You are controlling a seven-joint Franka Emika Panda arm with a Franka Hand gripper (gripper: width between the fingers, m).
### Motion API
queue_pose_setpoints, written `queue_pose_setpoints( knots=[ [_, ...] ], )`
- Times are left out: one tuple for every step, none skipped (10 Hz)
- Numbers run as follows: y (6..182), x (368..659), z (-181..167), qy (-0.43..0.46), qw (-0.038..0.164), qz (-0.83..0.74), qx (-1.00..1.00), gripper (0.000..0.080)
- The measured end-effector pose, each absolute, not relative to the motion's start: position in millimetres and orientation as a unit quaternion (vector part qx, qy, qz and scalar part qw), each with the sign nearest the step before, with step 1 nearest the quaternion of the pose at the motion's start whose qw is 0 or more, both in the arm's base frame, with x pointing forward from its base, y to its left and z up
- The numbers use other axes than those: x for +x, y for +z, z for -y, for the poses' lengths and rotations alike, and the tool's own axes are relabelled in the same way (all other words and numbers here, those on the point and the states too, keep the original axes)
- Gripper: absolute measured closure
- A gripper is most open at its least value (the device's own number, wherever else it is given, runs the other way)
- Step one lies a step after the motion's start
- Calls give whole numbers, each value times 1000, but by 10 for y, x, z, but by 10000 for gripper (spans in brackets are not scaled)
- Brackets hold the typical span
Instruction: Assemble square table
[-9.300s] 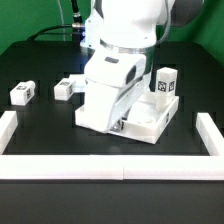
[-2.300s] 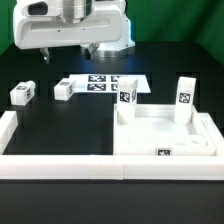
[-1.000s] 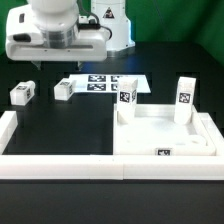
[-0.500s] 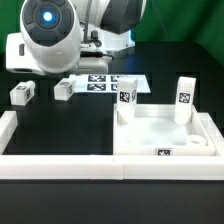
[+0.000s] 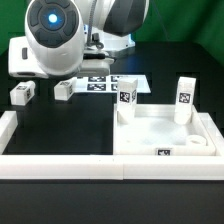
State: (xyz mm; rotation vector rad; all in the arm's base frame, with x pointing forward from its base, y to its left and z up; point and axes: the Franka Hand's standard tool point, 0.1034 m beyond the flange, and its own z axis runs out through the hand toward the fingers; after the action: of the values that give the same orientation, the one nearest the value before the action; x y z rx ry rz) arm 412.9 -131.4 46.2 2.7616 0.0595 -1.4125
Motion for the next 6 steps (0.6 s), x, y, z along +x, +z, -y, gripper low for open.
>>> queue_pose_setpoints(
  knots=[
    [377,4127,1336,-448,22,-19,894,150],
    [302,4110,1343,-448,24,-16,894,150],
    [235,4102,1348,-447,26,-18,894,150],
    [173,4104,1354,-443,29,-20,896,150],
    [133,4095,1366,-442,30,-20,896,150],
    [102,4099,1372,-440,31,-21,897,150]
  ],
)
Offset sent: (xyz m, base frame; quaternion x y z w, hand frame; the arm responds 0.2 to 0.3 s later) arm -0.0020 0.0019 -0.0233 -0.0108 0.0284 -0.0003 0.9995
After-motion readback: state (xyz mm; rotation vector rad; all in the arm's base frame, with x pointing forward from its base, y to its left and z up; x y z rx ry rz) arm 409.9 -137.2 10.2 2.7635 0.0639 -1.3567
